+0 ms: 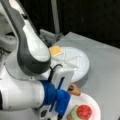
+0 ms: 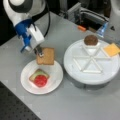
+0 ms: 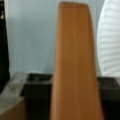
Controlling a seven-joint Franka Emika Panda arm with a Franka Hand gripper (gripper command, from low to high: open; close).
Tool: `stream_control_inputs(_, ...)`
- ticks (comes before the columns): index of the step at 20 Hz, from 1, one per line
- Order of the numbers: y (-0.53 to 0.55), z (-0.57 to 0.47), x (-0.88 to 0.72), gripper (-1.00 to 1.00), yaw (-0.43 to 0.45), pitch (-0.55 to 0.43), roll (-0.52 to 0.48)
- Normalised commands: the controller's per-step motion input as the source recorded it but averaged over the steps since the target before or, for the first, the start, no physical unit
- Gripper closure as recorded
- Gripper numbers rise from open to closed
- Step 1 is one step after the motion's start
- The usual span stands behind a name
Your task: Ingredient selection for cheeseburger or sandwich
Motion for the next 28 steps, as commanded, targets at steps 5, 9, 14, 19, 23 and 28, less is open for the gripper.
stream_control_inputs(5,-0.23,-0.08,0.50,1.00,0.167,-0.067,0.233)
stream_control_inputs(9,-0.28,-0.16,0.49,1.00,0.169,-0.104,0.242)
stream_control_inputs(14,-0.25,-0.17,0.40,1.00,0.162,-0.145,0.244)
stream_control_inputs(19,-0.19,-0.12,0.27,1.00,0.140,-0.134,0.231)
stream_control_inputs(23,-0.16,-0.08,0.19,1.00,0.132,-0.123,0.271)
stream_control_inputs(28,-0.13,-0.09,0.15,1.00,0.134,-0.097,0.272)
